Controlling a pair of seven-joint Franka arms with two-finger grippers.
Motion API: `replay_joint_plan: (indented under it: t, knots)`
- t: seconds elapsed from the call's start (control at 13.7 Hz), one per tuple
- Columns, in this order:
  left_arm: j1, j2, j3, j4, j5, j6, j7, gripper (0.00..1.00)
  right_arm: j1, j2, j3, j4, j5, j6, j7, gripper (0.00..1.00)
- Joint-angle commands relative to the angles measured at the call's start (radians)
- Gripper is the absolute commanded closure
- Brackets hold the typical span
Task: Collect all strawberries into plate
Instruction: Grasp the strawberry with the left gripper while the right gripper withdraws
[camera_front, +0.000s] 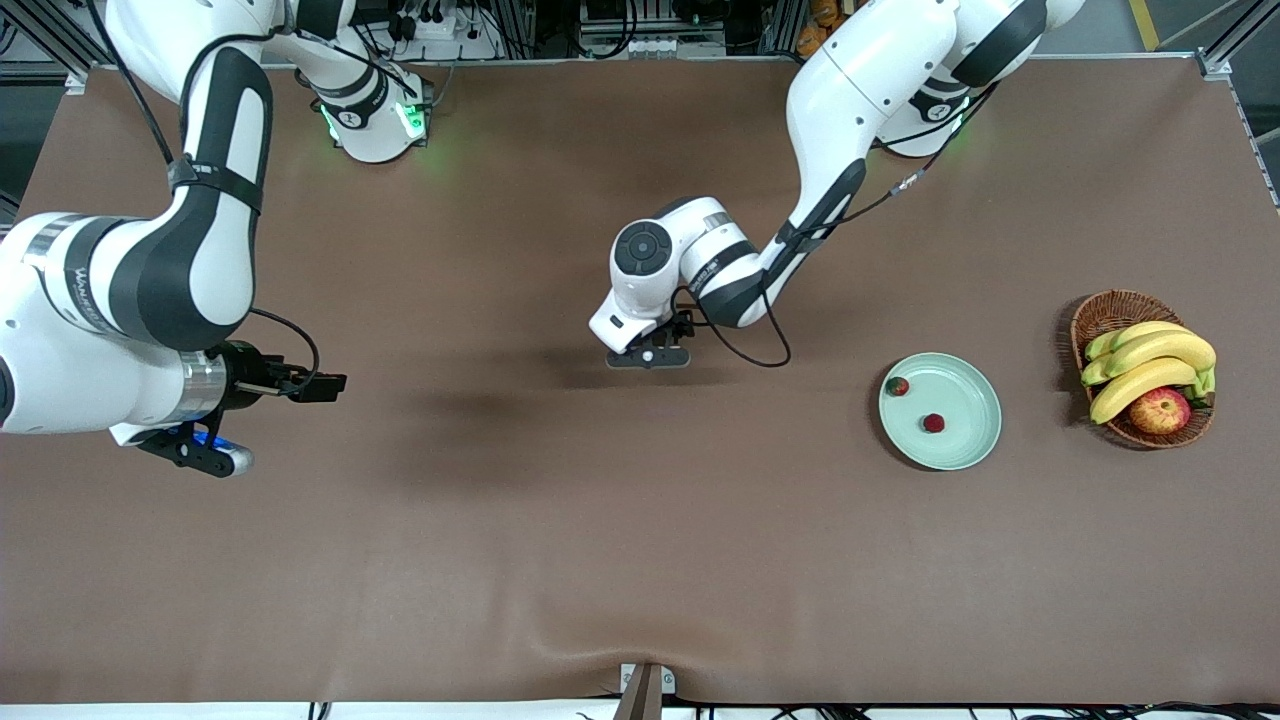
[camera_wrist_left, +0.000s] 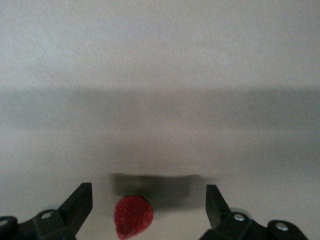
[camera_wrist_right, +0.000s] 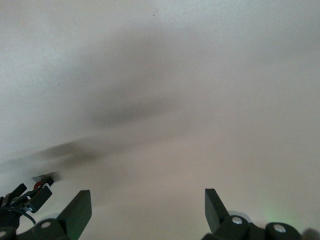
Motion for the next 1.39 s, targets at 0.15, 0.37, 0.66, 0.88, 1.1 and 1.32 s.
replay_joint_plan:
  t: [0.15, 0.37, 0.66, 0.88, 1.1, 1.32]
  knots:
    - [-0.010, -0.003, 0.005, -0.011, 0.020, -0.005, -0.033, 0.14, -0.188, -0.082, 0.225, -0.006, -0.034, 0.029, -0.007, 0.00]
    - [-0.004, -0.009, 0.005, -0.034, 0.022, -0.007, -0.033, 0.19, -0.325, -0.148, 0.448, -0.009, -0.197, 0.098, -0.003, 0.00]
    - [0.000, -0.013, 0.005, -0.054, 0.022, -0.010, -0.031, 0.42, -0.516, -0.203, 0.716, -0.010, -0.300, 0.146, 0.079, 0.00]
    - [0.000, -0.021, 0.004, -0.053, 0.023, -0.060, -0.027, 0.78, -0.702, -0.235, 0.955, -0.012, -0.421, 0.160, 0.083, 0.00]
    - [0.003, -0.032, 0.000, -0.051, 0.020, -0.090, -0.030, 0.94, -0.787, -0.316, 1.065, -0.068, -0.528, 0.204, 0.085, 0.00]
    - [0.045, -0.072, -0.001, -0.042, 0.014, -0.100, -0.030, 0.98, -0.784, -0.426, 1.064, -0.118, -0.569, 0.211, 0.085, 0.00]
